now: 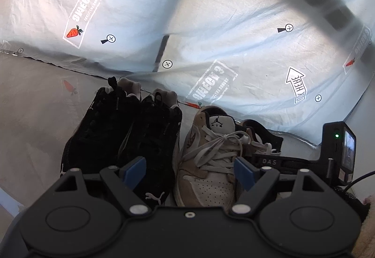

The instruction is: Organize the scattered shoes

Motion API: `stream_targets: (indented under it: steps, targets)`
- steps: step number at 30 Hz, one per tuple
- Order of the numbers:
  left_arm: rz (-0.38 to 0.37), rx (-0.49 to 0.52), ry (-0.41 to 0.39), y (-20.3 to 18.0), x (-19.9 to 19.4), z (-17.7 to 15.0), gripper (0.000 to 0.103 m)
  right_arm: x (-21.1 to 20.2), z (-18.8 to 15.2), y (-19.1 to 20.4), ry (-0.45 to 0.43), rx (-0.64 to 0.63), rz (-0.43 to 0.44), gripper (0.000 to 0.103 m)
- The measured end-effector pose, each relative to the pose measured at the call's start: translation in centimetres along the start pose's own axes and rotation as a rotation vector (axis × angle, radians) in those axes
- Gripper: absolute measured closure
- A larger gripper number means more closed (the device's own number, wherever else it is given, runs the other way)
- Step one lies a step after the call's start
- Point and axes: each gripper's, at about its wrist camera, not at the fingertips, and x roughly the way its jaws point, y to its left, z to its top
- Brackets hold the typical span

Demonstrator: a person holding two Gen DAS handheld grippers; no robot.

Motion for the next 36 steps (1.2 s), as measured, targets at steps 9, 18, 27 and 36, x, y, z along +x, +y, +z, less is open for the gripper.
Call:
stream_targets:
  steps: [9,18,27,36]
  targets:
    - [0.022,-0.022,-0.010,0.8,-0.1,0.1,0.020,-1.6,-0.1,-1.3,0.013,0.184,0.114,0.021]
    - [0.004,0.006,0.003,0.1,0.1,0.0,0.020,-2.8,-1.3,0.8,-0.005,0.077,0.104,0.024]
    - [-0.009,0.019,-0.028,-0.2,-0.9,0.4,0.020,-2.2,-0.8,0.0,0.008,0.065,0.181,0.011]
    - [-0.035,0.026,-0.088,-0.5,-5.1,0.0,0.020,-9.8,-4.3,-2.9,-0.062,0.141,0.148,0.010]
